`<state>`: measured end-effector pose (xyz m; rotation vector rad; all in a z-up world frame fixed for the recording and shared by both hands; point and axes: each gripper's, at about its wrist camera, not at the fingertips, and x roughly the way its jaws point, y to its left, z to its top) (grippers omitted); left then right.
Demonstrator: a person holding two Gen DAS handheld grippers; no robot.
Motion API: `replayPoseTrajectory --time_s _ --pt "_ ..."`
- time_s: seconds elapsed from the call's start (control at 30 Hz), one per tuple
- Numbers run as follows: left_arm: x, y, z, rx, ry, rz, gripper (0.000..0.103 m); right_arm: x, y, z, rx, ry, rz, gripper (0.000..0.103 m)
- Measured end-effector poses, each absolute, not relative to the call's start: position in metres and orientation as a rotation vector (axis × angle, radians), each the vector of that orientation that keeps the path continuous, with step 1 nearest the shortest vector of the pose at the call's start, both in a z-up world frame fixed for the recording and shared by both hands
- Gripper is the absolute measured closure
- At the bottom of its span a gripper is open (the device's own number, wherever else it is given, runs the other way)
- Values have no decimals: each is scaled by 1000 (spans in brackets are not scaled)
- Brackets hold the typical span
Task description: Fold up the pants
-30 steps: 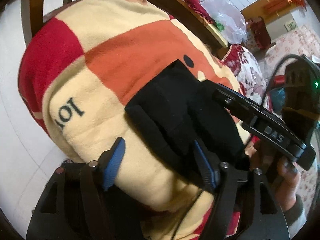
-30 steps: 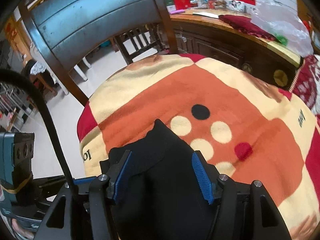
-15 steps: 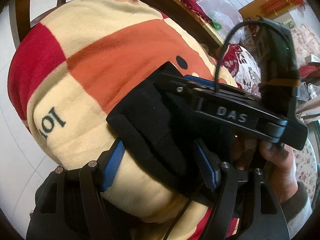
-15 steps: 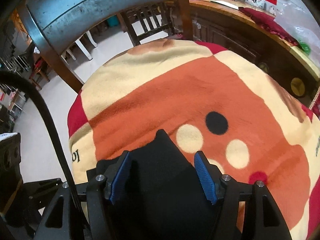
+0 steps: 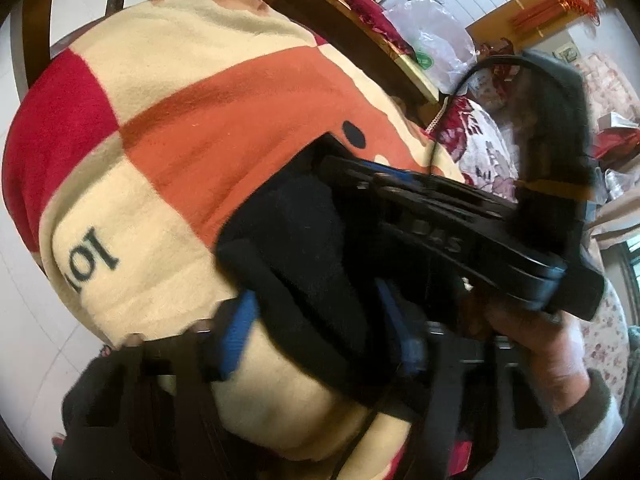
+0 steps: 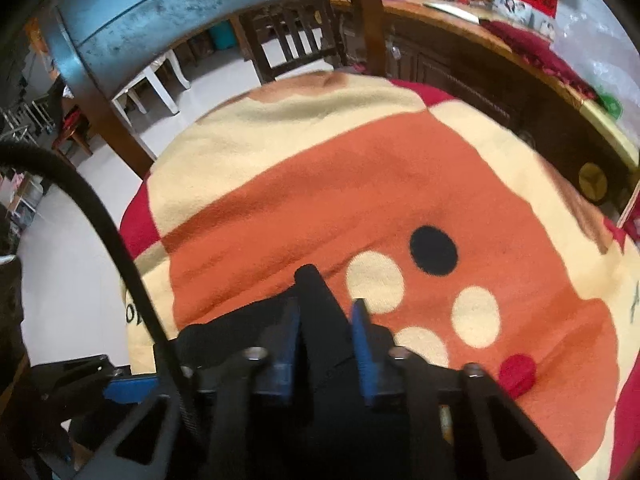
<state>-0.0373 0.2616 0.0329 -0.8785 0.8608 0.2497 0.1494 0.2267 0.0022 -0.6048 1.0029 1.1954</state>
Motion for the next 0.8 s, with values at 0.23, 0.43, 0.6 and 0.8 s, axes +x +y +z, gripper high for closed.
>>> replayPoseTrajectory --time_s 0.23,0.43,0.6,0.8 --pt "-50 256 64 -807 770 228 77 148 207 37 -475 970 1226 90" --pt "-54 235 114 -695 678 156 78 150 175 87 -337 912 1252 91" --pt "-56 200 153 -607 635 30 78 152 125 129 -219 867 1242 91" --pt "-40 120 180 -469 635 -157 78 149 38 157 -63 812 1192 92"
